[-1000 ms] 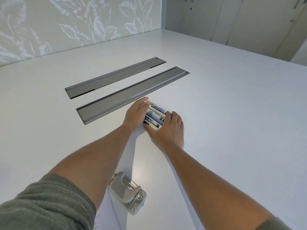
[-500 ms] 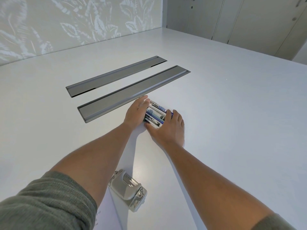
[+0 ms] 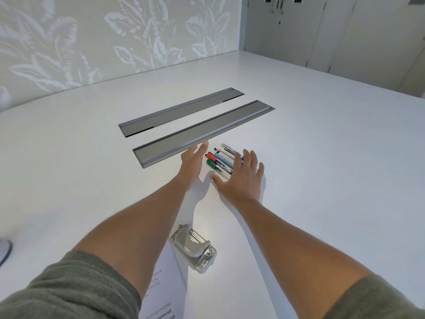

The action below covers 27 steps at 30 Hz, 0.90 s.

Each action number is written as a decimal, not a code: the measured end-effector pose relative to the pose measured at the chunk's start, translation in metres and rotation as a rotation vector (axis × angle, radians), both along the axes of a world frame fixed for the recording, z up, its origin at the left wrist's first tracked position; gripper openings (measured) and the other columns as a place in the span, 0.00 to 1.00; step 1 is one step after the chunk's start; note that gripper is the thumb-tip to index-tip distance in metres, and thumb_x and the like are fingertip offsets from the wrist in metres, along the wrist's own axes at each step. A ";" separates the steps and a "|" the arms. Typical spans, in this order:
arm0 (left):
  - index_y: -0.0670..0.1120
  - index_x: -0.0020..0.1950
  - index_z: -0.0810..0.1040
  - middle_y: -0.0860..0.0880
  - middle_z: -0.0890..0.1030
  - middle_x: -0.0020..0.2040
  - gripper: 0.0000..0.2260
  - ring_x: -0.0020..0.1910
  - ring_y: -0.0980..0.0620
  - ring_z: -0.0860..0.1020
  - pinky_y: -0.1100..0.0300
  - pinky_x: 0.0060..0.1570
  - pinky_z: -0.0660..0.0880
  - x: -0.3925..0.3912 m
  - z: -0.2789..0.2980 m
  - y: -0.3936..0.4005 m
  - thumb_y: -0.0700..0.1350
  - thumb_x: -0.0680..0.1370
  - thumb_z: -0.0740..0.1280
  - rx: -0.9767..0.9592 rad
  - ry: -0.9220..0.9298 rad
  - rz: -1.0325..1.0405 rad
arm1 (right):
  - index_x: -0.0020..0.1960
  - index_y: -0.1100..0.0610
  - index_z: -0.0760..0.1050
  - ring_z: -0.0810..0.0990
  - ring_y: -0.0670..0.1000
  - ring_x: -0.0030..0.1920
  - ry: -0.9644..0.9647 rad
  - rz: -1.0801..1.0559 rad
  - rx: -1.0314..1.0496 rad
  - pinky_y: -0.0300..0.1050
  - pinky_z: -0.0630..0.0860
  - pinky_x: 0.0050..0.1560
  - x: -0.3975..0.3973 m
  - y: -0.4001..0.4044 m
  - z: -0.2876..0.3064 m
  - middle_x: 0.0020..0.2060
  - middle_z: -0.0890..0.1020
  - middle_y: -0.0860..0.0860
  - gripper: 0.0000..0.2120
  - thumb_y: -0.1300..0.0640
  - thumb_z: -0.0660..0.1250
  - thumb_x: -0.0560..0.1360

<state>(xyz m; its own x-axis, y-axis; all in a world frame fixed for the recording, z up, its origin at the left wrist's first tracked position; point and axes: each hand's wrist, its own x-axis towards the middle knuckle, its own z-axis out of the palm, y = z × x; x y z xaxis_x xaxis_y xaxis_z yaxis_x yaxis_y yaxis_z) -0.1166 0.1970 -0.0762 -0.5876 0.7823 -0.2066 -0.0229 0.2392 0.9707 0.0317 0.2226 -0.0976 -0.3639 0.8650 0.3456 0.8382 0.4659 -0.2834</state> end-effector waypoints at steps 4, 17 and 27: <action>0.49 0.77 0.65 0.50 0.66 0.77 0.28 0.72 0.49 0.68 0.51 0.72 0.62 0.006 0.010 -0.032 0.63 0.81 0.58 0.016 0.056 -0.082 | 0.66 0.57 0.70 0.68 0.55 0.68 0.141 0.097 0.006 0.52 0.70 0.65 0.000 -0.014 0.018 0.66 0.72 0.53 0.33 0.35 0.67 0.70; 0.38 0.66 0.77 0.40 0.79 0.64 0.16 0.58 0.45 0.75 0.57 0.52 0.70 0.023 0.049 -0.127 0.41 0.84 0.56 -0.232 0.292 -0.241 | 0.53 0.45 0.79 0.80 0.49 0.53 -0.021 0.304 -0.304 0.44 0.74 0.48 0.018 -0.073 0.042 0.51 0.82 0.44 0.16 0.38 0.59 0.75; 0.47 0.64 0.79 0.50 0.80 0.55 0.23 0.54 0.50 0.79 0.58 0.52 0.78 0.014 0.062 -0.170 0.31 0.72 0.63 -0.424 0.563 -0.462 | 0.53 0.47 0.81 0.80 0.49 0.51 -0.098 0.372 -0.470 0.45 0.76 0.48 0.039 -0.100 0.052 0.49 0.84 0.44 0.23 0.33 0.57 0.74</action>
<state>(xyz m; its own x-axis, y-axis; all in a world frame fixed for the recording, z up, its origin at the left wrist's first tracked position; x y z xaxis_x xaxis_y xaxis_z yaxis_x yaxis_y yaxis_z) -0.1028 0.0273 -0.0147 -0.3309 0.8916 -0.3093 0.6272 0.4526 0.6339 0.0703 0.1226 -0.0460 -0.6822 0.7252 -0.0931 0.6757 0.5766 -0.4593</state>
